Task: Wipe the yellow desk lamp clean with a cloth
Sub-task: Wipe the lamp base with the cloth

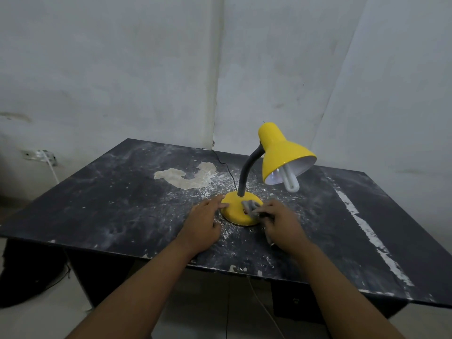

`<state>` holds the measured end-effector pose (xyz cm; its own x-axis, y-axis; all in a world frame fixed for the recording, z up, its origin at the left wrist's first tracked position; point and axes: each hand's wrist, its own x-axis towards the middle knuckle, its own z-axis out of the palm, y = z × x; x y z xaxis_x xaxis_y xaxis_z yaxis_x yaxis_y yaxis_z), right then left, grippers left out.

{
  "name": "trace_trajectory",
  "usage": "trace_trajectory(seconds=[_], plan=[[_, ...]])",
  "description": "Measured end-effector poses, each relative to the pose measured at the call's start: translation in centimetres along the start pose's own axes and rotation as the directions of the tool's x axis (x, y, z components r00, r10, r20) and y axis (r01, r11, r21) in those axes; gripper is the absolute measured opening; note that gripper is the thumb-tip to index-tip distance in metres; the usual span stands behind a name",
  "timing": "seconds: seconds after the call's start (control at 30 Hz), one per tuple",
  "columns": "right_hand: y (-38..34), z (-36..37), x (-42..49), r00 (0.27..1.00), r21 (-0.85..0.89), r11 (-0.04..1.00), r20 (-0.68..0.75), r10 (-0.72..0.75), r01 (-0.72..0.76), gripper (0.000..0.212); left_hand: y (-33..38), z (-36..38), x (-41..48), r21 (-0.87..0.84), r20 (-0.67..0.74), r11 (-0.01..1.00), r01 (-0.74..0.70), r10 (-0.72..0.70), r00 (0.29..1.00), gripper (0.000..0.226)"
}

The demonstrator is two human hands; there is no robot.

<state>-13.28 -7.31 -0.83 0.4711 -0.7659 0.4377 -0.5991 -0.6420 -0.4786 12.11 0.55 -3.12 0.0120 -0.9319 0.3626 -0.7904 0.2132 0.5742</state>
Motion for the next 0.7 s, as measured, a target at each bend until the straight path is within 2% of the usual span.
trace_trajectory(seconds=[0.13,0.2,0.3,0.4,0.6,0.7], plan=[[1.3,-1.1,2.1,0.954,0.138,0.974,-0.216,0.208,-0.181,0.02,-0.5,0.3,0.3,-0.019,-0.015,1.0,-0.002,0.002,1.0,0.068],[0.8,-0.9,3.5,0.97,0.109,0.979,-0.154,0.186,-0.171,0.022,-0.6,0.4,0.5,-0.022,-0.019,1.0,-0.002,0.001,1.0,0.067],[-0.5,0.5,5.4,0.998,-0.008,0.999,0.045,0.044,-0.044,0.023,-0.9,0.6,0.6,-0.02,-0.016,1.0,0.003,-0.003,1.0,0.069],[-0.5,1.3,6.7,0.993,-0.017,0.998,0.1,0.06,-0.059,0.021,-1.1,0.7,0.6,-0.038,-0.031,0.999,0.0,-0.001,1.0,0.069],[0.3,2.1,8.0,0.968,-0.016,0.972,0.089,0.234,-0.233,0.032,-1.1,0.7,0.8,-0.068,-0.042,0.998,0.01,-0.013,0.999,0.064],[0.5,2.6,7.9,0.971,-0.042,0.972,0.036,0.234,-0.233,0.03,-0.7,0.7,0.7,-0.084,-0.045,0.996,0.024,-0.028,0.999,0.063]])
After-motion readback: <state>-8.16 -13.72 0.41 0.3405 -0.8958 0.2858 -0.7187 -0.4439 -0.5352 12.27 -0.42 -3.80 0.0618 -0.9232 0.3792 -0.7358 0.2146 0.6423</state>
